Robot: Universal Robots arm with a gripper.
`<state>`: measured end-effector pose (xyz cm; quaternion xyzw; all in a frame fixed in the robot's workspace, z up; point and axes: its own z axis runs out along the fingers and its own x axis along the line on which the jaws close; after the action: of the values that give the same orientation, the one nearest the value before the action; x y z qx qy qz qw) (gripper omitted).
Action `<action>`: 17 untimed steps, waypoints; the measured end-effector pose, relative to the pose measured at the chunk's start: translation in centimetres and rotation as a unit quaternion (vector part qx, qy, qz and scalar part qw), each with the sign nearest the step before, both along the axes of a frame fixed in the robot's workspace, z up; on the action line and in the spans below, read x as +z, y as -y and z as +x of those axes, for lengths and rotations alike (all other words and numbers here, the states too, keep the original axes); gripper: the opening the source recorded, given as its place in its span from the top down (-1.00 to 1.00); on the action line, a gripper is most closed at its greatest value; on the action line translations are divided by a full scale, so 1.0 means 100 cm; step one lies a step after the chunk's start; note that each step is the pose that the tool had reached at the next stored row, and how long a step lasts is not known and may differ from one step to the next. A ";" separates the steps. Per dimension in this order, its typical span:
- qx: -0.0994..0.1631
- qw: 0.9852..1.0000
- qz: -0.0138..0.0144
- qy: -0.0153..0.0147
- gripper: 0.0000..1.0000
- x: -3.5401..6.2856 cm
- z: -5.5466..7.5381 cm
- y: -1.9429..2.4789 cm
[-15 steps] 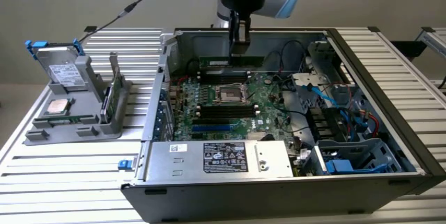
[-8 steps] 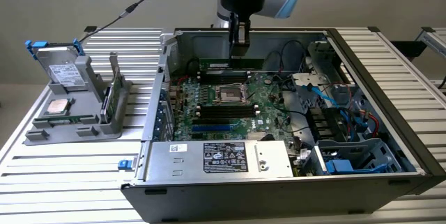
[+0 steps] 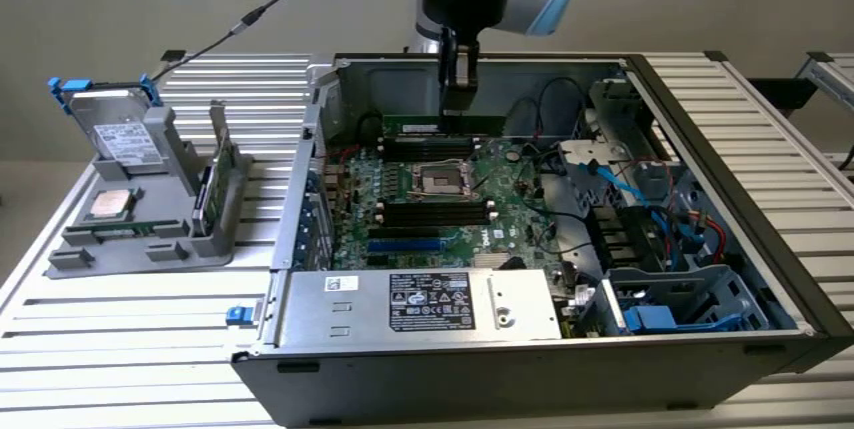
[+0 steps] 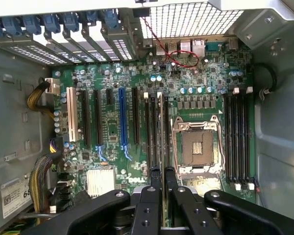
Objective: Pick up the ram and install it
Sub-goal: 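Pick up the ram and move it above insertion slot, then insert the ram into the slot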
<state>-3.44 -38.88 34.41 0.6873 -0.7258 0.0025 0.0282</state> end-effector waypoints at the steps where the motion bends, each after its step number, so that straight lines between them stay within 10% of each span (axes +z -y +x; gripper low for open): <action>1: 0.000 1.000 0.000 0.000 0.73 0.0000 0.000 0.0000; 17: 0.000 1.000 0.000 0.000 0.73 -0.0075 -0.003 -0.0001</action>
<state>-3.72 -38.87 33.66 0.6873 -0.7258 0.0026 0.0281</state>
